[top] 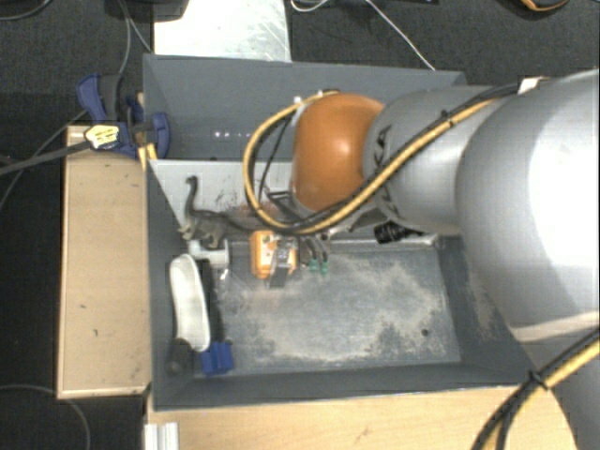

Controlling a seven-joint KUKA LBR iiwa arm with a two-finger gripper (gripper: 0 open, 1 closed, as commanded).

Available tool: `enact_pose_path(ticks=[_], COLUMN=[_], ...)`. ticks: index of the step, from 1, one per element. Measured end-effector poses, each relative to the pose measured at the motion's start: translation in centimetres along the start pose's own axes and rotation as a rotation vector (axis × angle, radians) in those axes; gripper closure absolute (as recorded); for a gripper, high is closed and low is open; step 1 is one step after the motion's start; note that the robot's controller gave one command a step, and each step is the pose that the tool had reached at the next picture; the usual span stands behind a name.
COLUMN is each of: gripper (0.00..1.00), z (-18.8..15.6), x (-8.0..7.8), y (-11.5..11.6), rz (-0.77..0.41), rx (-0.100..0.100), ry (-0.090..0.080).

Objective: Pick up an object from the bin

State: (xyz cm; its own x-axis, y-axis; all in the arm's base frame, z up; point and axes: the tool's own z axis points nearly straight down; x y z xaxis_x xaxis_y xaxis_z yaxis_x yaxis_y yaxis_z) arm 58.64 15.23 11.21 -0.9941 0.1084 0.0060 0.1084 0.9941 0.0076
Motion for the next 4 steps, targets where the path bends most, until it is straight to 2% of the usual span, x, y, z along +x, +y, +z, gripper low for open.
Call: enact_pose_path(ticks=[1,4], gripper=[1.00,1.00], z=[-1.0,-3.8], x=[0.1,0.0], y=[0.0,0.0], rz=[0.000,-0.001], rx=[0.001,-0.001], ry=[0.004,-0.001])
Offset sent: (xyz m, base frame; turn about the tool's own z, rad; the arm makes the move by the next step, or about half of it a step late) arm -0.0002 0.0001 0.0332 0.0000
